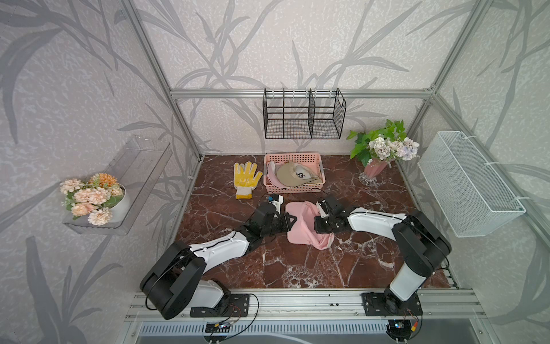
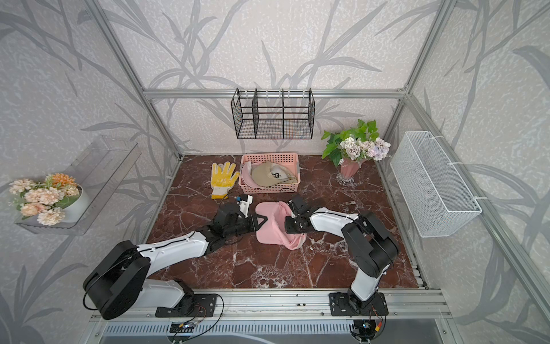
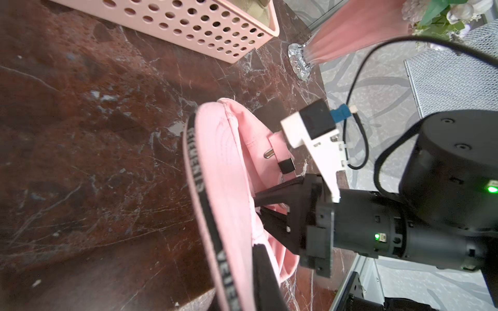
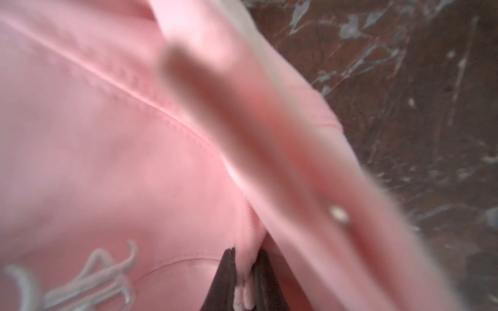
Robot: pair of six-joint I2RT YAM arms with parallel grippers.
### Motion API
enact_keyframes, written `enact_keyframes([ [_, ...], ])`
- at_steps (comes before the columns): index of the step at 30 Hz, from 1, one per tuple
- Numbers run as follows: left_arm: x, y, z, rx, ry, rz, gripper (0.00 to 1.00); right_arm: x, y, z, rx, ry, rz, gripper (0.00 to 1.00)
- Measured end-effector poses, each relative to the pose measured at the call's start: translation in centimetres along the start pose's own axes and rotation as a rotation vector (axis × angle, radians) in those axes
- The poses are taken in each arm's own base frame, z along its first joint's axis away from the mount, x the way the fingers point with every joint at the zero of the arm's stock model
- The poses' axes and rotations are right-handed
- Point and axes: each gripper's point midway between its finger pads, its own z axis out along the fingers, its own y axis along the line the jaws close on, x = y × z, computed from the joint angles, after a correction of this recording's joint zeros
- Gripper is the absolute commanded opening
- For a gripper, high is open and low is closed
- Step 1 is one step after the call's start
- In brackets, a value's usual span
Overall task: Turn the baseball cap inside out
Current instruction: Turn over the baseball cap.
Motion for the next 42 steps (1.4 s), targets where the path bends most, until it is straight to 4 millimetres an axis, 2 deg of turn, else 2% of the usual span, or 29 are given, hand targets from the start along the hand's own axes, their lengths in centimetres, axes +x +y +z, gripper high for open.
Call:
enact_keyframes([
  [4,-0.4,1.5,-0.3,-0.036,-0.015,-0.036,0.00,-1.5,0.2,-2.8,-0.232,-0.092,0.099,0.00],
  [7,-0.8,2.3,-0.9,-0.045,-0.034,-0.060,0.00,-3.1,-0.7,-4.9,-0.356,-0.178,0.182,0.00],
  [10,-1.1,1.5,-1.5,-0.014,-0.044,-0.055,0.00,-3.3,-2.0,-5.7,-0.404,-0.210,0.244,0.00],
  [14,-0.9,0.8,-2.1,0.016,-0.039,-0.044,0.00,-2.9,-1.9,-6.4,-0.416,-0.216,0.250,0.01],
  [16,-0.9,0.6,-2.2,0.022,-0.035,-0.043,0.00,-3.0,-1.8,-7.0,-0.411,-0.231,0.237,0.05],
  [18,-0.8,0.2,-2.3,0.040,-0.029,-0.043,0.00,-2.9,-1.7,-7.7,-0.395,-0.245,0.213,0.15],
  [20,-0.8,-0.3,-2.5,0.061,-0.025,-0.047,0.00,-2.8,-1.6,-8.3,-0.371,-0.255,0.185,0.31],
  [21,-1.0,-0.5,-2.6,0.071,-0.027,-0.057,0.00,-2.8,-1.6,-8.5,-0.351,-0.264,0.159,0.40],
  [22,-1.2,-0.6,-2.8,0.076,-0.034,-0.070,0.00,-2.8,-1.5,-8.8,-0.325,-0.277,0.128,0.46],
  [24,-1.8,-1.0,-3.2,0.090,-0.052,-0.105,0.00,-3.0,-0.9,-9.7,-0.268,-0.323,0.035,0.52],
  [26,-2.5,-1.6,-3.6,0.106,-0.073,-0.162,0.00,-2.9,0.5,-10.9,-0.242,-0.379,-0.084,0.56],
  [32,-6.1,-3.8,-4.9,0.117,-0.170,-0.367,0.00,-2.5,5.1,-14.2,-0.225,-0.554,-0.445,0.60],
  [37,-9.5,-6.4,-6.1,0.157,-0.231,-0.531,0.00,-1.1,8.4,-14.4,-0.185,-0.661,-0.746,0.65],
  [42,-10.2,-7.3,-6.0,0.180,-0.223,-0.642,0.00,-0.2,10.4,-14.5,-0.119,-0.776,-0.979,0.67],
])
